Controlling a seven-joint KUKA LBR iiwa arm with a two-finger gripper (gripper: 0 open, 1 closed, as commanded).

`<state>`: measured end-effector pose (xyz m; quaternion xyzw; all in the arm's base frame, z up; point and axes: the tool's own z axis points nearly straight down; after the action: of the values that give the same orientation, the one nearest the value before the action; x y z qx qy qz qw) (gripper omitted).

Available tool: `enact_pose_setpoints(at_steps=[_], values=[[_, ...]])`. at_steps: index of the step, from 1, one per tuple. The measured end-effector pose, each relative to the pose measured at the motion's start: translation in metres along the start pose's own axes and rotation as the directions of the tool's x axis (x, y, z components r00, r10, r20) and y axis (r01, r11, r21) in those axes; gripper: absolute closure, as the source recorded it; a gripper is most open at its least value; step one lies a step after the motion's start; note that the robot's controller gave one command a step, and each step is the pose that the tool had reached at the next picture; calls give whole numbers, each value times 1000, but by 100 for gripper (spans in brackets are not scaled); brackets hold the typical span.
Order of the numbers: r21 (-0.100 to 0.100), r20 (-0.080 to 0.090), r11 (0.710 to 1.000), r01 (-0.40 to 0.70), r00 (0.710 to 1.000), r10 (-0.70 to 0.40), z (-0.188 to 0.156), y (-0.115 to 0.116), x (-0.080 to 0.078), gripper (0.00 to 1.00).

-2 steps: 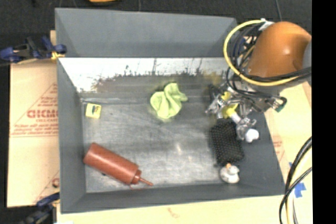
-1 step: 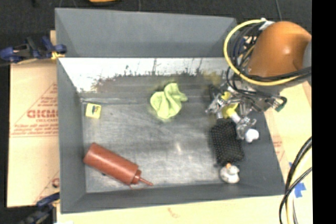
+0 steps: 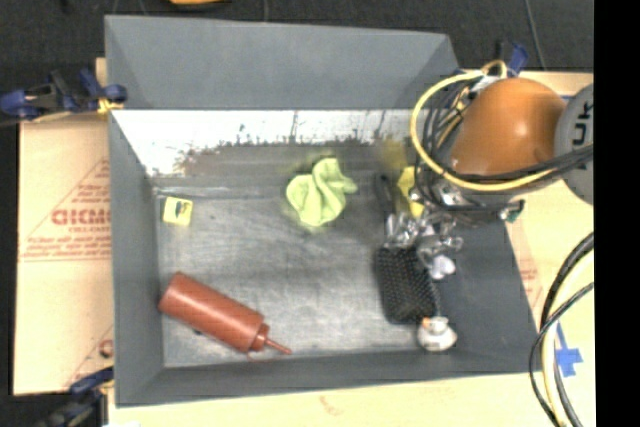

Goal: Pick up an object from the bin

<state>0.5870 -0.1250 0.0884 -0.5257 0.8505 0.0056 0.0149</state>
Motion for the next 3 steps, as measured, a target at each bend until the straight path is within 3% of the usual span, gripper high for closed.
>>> enact_pose_setpoints(at_steps=[3], values=[[0,-1,1000,-2,1000,2,-3,1,0,100]])
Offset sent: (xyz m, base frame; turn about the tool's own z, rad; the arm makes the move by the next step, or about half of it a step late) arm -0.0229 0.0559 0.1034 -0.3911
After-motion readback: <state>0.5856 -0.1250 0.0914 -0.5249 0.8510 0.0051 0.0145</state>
